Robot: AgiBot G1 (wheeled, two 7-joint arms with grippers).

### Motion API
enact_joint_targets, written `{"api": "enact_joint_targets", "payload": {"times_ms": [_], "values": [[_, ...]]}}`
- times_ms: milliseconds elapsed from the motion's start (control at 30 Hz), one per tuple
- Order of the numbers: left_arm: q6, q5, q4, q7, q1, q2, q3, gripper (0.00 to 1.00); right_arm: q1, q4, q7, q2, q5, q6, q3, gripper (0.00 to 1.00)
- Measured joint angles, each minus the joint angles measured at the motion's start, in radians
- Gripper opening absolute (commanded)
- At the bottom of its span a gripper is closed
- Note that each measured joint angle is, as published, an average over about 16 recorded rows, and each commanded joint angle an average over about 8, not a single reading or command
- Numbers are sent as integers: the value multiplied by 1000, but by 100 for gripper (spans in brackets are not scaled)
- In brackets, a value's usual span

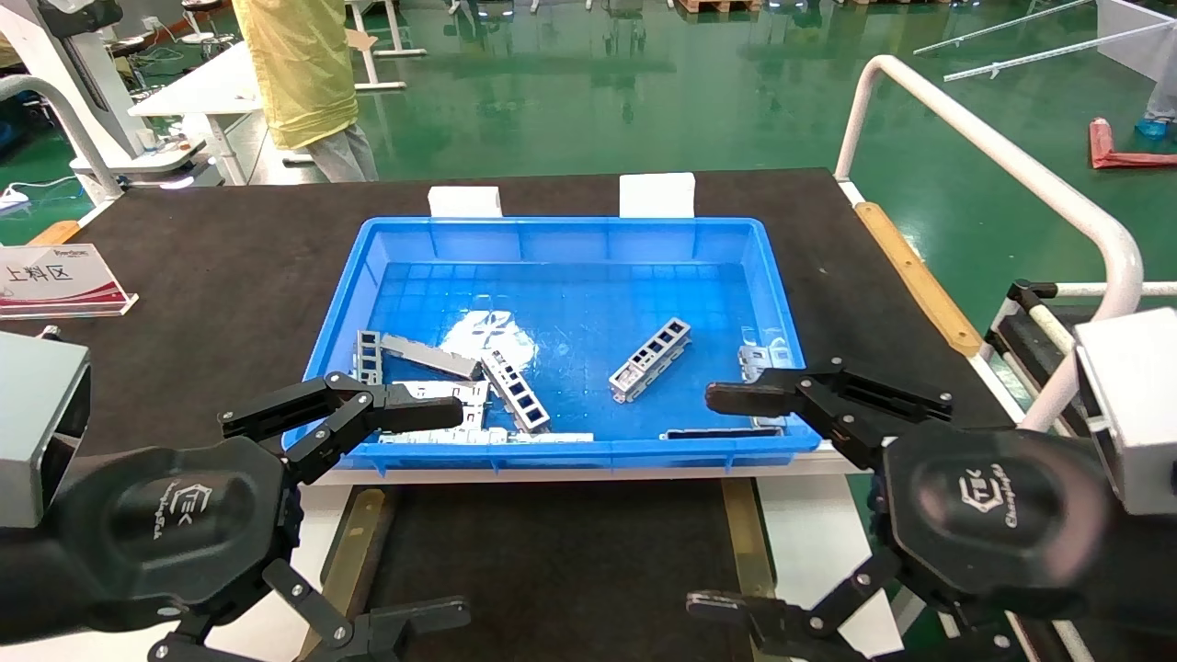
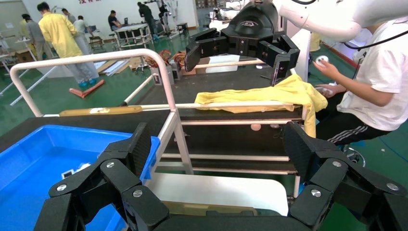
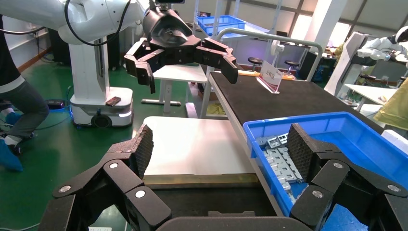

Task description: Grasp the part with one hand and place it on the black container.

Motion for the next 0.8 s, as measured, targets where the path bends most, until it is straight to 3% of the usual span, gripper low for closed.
{"api": "enact_joint_targets", "payload": {"times_ms": [800], "values": [[0,0,0,0,0,0,0,100,0,0,0,0,0,0,0,100]]}}
